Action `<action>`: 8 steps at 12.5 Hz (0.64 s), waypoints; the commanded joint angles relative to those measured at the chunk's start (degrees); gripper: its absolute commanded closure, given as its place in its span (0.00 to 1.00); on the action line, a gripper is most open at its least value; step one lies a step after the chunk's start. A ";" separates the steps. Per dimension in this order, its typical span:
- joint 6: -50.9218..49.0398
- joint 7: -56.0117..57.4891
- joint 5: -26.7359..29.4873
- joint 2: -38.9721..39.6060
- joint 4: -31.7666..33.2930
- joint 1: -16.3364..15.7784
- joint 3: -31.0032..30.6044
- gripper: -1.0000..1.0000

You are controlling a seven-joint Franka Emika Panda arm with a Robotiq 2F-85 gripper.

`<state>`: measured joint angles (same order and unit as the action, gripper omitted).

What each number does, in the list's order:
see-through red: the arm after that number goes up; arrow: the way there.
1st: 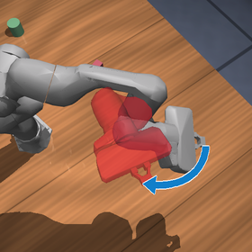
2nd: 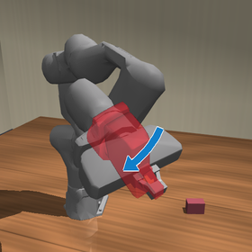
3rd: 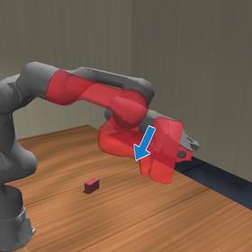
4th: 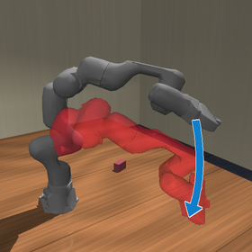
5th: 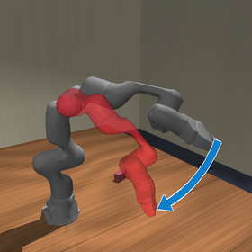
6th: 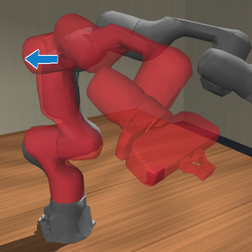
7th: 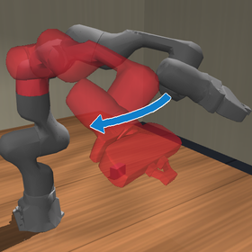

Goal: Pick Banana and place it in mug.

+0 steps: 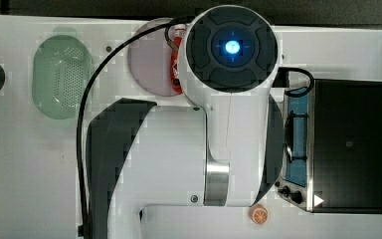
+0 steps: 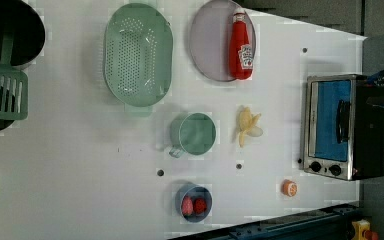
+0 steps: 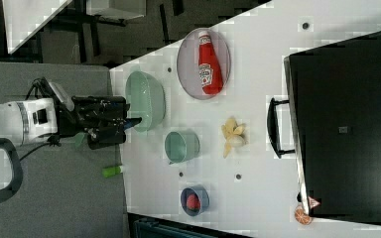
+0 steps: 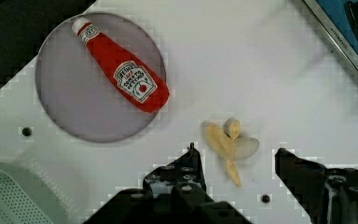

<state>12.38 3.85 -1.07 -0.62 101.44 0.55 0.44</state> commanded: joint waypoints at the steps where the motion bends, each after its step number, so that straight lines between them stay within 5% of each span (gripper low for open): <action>1: -0.79 -4.36 -0.50 -16.47 16.96 0.88 0.76 0.21; 3: -0.40 -4.14 -0.50 -16.33 17.01 0.86 0.63 0.00; 8: 2.89 12.39 -0.50 -12.16 18.98 0.81 0.37 0.00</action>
<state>14.09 9.65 -2.49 -17.29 118.84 2.22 1.72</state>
